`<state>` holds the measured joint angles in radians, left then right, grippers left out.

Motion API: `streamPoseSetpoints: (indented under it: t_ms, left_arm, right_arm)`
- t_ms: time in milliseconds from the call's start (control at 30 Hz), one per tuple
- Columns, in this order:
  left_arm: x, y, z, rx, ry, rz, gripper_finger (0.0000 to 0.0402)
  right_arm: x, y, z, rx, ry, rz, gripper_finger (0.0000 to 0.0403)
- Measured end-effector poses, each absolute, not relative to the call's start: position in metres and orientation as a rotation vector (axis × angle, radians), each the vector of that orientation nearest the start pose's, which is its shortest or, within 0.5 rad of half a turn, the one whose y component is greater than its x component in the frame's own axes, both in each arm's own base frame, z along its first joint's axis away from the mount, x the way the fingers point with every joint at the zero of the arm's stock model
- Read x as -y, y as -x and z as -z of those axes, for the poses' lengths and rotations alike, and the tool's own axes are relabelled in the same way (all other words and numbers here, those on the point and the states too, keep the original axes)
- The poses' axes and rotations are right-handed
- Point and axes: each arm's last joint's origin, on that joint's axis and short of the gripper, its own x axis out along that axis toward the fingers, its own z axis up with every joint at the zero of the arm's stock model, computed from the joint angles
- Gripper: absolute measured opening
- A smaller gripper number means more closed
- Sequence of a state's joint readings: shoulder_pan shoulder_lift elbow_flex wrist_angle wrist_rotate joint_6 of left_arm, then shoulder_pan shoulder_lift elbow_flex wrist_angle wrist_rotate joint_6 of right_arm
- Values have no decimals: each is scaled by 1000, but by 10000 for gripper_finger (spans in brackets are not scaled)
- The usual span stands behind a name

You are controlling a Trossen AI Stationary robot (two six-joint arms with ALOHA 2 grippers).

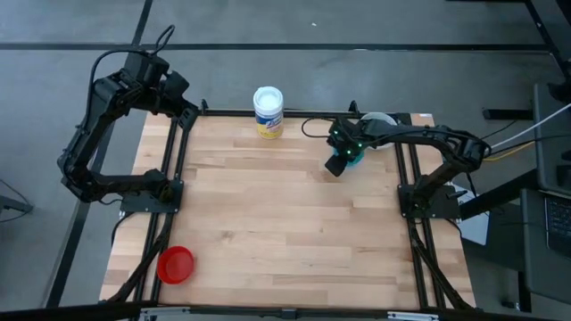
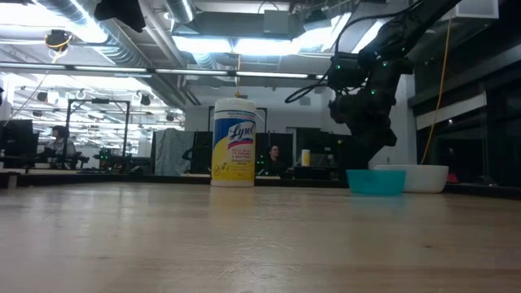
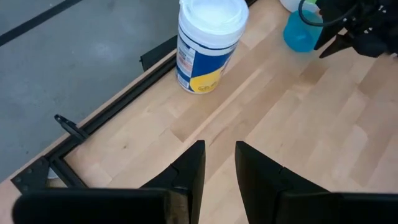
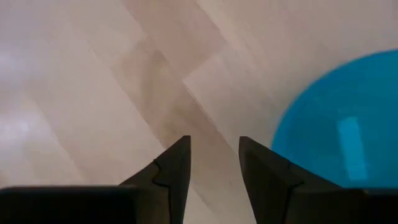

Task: Nest bowls inside each other
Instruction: Stack the light blue bowl on top of the green bowl

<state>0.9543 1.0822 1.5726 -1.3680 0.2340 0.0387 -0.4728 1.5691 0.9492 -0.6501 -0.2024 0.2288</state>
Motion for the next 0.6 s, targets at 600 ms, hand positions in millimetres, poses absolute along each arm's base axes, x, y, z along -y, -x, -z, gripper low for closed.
streamPoseSetpoints:
  t_ms: [600]
  left_arm:
    - [-114,-89,-432,-746,473,-657,84]
  right_arm:
    - [154,-240,-201,-1211,-599,448,134]
